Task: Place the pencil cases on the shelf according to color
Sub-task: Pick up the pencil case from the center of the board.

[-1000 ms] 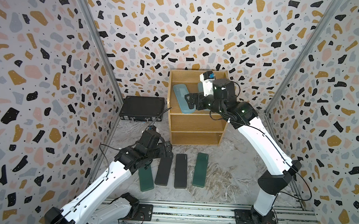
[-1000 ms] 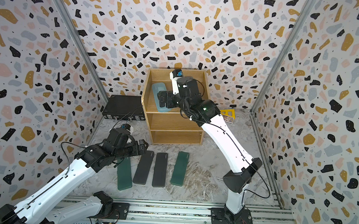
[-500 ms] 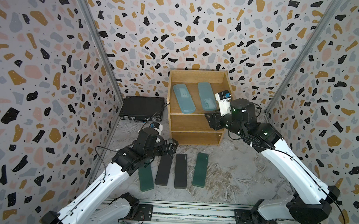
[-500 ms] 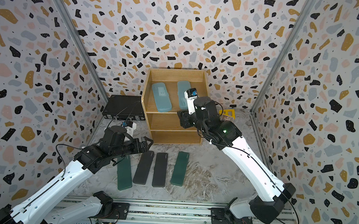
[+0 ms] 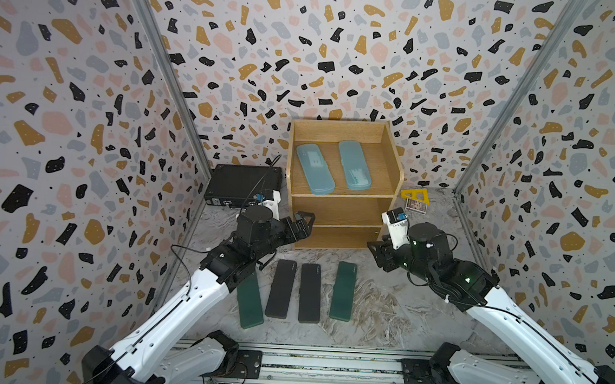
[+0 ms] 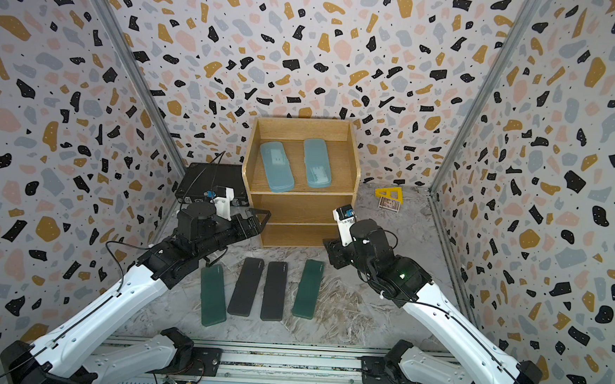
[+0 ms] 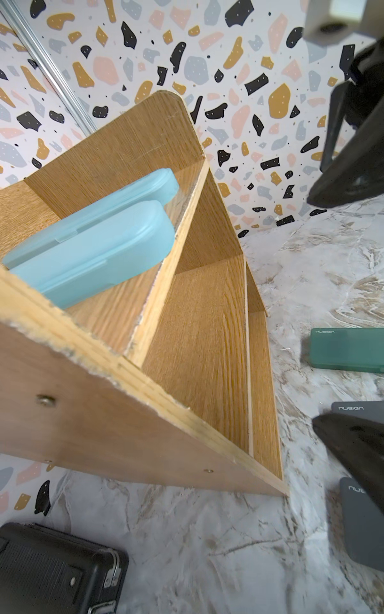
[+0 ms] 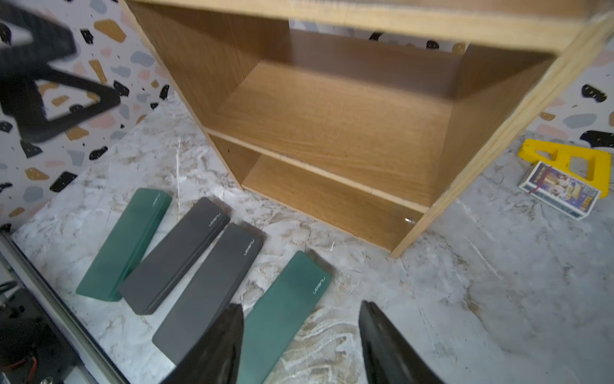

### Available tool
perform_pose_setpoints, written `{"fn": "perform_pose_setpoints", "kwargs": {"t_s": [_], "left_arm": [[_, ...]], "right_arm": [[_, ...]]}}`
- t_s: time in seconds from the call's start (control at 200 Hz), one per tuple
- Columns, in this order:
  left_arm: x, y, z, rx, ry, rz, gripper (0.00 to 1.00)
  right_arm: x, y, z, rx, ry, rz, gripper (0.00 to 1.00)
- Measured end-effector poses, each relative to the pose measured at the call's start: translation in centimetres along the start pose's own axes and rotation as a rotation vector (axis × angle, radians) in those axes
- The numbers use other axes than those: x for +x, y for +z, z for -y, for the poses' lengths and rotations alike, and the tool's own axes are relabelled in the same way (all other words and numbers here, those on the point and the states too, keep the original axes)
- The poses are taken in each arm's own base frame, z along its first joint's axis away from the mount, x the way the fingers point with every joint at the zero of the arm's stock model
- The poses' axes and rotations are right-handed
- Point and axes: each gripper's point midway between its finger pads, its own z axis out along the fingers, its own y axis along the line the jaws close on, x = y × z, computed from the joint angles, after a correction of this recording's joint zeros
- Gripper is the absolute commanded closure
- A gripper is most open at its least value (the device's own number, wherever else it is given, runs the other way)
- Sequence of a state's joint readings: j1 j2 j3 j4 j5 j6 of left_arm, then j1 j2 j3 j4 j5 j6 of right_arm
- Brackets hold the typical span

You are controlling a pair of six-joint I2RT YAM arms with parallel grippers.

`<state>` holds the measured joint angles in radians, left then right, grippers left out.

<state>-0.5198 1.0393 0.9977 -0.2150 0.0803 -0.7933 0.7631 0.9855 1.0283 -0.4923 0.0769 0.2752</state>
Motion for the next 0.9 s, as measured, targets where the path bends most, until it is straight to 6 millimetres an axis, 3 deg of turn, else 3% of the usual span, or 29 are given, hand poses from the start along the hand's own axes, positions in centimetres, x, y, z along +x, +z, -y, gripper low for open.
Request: {"fn": "perform_pose_setpoints", "kwargs": {"t_s": [0.26,0.335,0.501,0.656,0.786,0.901], "left_arm": [[0.0,-2.6,-1.4,-0.038,0.015,0.063,0.00],[0.8,-3.4,-2.5,-0.073,0.029,0.053,0.00],[4.3,-4.4,-6.5,-0.173,0.047,-0.011,0.00],[7.9,-4.6,-10.0,-0.265,0.045,-0.109,0.00],[10.6,-4.3,-12.2,-0.314,0.035,-0.188,0.00],[13.0,-4.0,-13.7,-0.343,0.017,-0.264,0.00]], "right_arm": [[3.9,1.4,0.9,0.027,0.024,-0.084,0.00],[5.0,1.7,1.2,0.042,0.033,-0.109,0.00],[7.6,2.4,2.3,0.092,0.063,-0.167,0.00],[8.8,2.8,2.5,0.109,0.108,-0.201,0.00],[10.3,3.5,2.6,0.120,0.157,-0.249,0.00],[12.7,4.1,2.8,0.131,0.199,-0.319,0.00]]}}
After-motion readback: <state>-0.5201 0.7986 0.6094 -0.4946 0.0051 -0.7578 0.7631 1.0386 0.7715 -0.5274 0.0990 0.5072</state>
